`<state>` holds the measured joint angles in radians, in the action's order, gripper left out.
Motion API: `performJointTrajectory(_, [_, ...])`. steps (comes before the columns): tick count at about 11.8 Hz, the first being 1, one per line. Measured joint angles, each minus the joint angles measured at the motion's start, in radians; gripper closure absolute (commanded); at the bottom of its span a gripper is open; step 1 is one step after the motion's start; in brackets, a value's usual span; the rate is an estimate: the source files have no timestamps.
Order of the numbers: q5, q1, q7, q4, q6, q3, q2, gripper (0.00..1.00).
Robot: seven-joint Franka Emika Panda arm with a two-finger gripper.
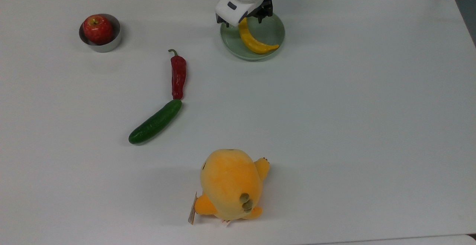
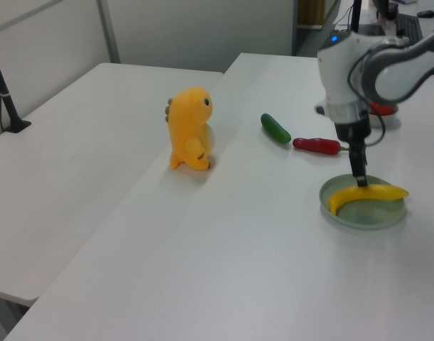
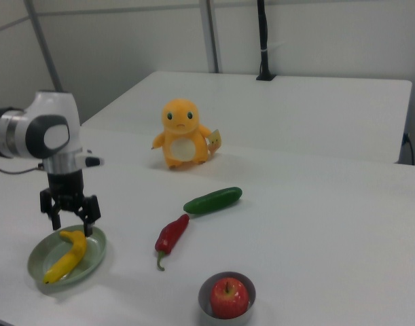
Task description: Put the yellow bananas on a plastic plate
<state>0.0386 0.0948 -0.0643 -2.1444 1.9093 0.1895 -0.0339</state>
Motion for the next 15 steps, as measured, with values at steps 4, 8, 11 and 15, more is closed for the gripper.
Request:
performJointTrajectory(4, [0.0,-0.04,-0.001,0.26,-0.21,-0.052,0.076,0.0])
performJointTrajectory(8, [0.0,-0.044,0.001,0.4,-0.269,-0.177,0.096,0.0])
performJointTrajectory(11, [0.0,-0.057,0.004,0.406,-0.182,-0.19,0.094,0.0])
performJointTrajectory(15, [0.0,-0.069,0.101,0.406,-0.087,-0.241,0.091,0.0])
